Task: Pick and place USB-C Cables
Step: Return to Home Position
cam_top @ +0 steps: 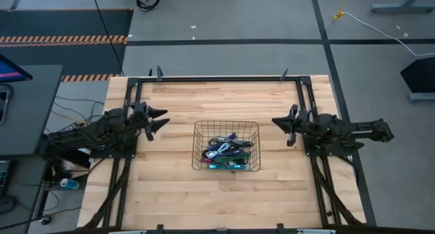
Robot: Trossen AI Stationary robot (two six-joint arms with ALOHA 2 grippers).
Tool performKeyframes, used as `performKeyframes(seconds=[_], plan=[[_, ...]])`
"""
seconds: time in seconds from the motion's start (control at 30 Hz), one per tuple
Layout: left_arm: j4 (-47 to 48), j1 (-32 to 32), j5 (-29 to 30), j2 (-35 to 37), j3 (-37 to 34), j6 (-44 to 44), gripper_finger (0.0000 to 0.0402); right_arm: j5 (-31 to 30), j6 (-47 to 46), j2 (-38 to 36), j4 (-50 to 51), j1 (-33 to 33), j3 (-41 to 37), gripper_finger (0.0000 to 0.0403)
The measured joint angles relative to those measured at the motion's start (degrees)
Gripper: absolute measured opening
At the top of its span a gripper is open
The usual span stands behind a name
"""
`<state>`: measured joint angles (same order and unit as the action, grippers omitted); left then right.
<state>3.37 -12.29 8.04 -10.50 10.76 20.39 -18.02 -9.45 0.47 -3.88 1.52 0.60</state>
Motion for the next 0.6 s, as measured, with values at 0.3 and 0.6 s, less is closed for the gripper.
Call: performKeyframes(seconds=[0.3, 0.6], plan=[[2.5, 3.7, -5.3, -0.3, 0.0, -0.6, 0.0243, 4.8, -2.6, 0.0, 1.4, 0.0, 0.0, 0.0008], [4.7, 7.7, -2.2, -0.7, 0.0, -7.9, 0.0243, 4.7, -4.0, 0.0, 1.4, 0.0, 0.0, 0.0013]])
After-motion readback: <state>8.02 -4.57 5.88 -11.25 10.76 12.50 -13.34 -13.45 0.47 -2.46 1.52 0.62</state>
